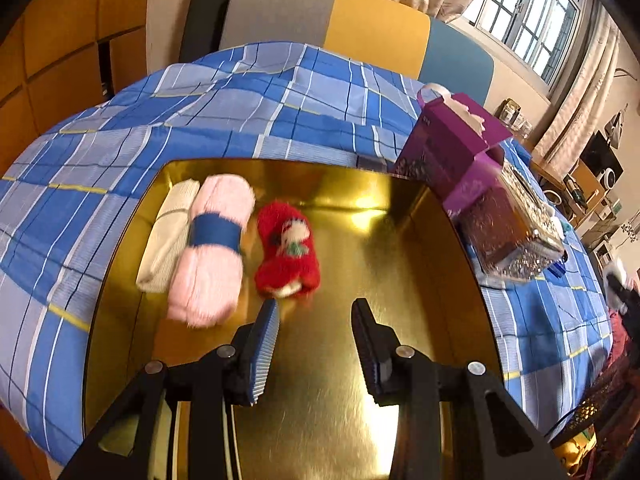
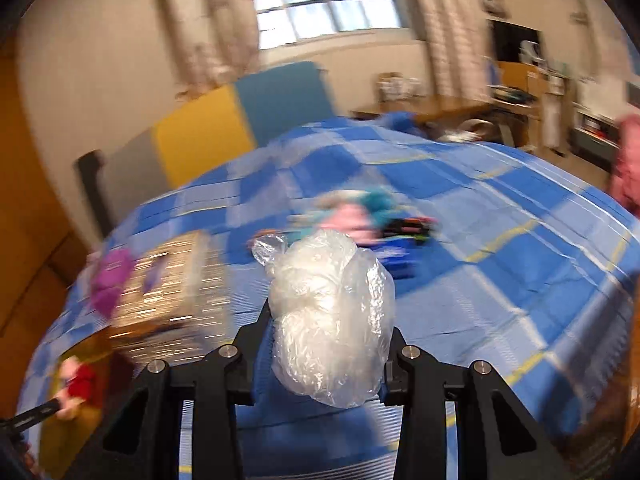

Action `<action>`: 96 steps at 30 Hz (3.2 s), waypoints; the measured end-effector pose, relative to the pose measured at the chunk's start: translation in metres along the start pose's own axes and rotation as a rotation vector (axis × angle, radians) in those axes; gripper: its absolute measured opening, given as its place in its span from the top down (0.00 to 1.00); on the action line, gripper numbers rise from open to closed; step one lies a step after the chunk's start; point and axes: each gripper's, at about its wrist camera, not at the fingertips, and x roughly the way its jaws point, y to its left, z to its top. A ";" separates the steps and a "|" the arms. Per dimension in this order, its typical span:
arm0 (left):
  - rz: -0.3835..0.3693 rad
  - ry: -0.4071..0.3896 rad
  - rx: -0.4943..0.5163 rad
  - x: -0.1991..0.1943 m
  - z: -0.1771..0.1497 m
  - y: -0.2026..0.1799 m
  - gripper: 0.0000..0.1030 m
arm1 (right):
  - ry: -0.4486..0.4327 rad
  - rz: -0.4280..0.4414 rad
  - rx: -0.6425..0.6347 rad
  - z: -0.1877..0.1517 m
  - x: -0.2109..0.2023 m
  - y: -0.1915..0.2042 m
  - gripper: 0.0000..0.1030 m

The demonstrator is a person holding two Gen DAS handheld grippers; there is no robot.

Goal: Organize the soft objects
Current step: 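Carry the red plush toy to the gold tray and release it with left tool, then carry the white cotton bundle to the gold tray and release it with right tool, then move both tools from the tray toward the blue plush bear and tissue pack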

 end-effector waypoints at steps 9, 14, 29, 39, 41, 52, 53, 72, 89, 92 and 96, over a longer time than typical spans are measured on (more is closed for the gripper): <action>0.014 -0.008 0.015 -0.010 -0.012 0.009 0.64 | 0.085 0.263 -0.175 -0.025 0.001 0.134 0.61; 0.014 0.000 0.001 -0.011 -0.018 0.017 0.64 | 0.169 0.351 -0.265 -0.047 0.015 0.193 0.61; 0.025 -0.002 -0.011 -0.020 -0.027 0.032 0.64 | 0.420 0.380 -0.440 -0.092 0.118 0.319 0.60; 0.025 -0.007 -0.036 -0.024 -0.026 0.040 0.64 | 0.482 0.333 -0.463 -0.103 0.154 0.337 0.38; 0.028 -0.009 -0.034 -0.024 -0.026 0.040 0.64 | 0.477 0.346 -0.451 -0.102 0.152 0.335 0.33; 0.004 -0.020 -0.033 -0.024 -0.024 0.029 0.64 | 0.276 0.447 -0.305 -0.055 0.080 0.289 0.23; -0.003 -0.020 -0.030 -0.024 -0.024 0.026 0.64 | 0.253 0.442 -0.292 -0.051 0.070 0.281 0.23; -0.148 -0.017 0.122 -0.033 -0.036 -0.057 0.64 | 0.247 0.156 -0.204 -0.061 0.035 0.115 0.23; -0.280 0.024 0.369 -0.028 -0.055 -0.190 0.62 | 0.284 -0.058 -0.125 -0.041 0.066 -0.027 0.17; -0.281 0.028 0.398 -0.025 -0.057 -0.206 0.61 | 0.268 -0.084 -0.103 -0.018 0.081 -0.049 0.09; -0.281 0.043 0.419 -0.019 -0.057 -0.220 0.61 | 0.251 -0.125 -0.076 0.012 0.107 -0.069 0.08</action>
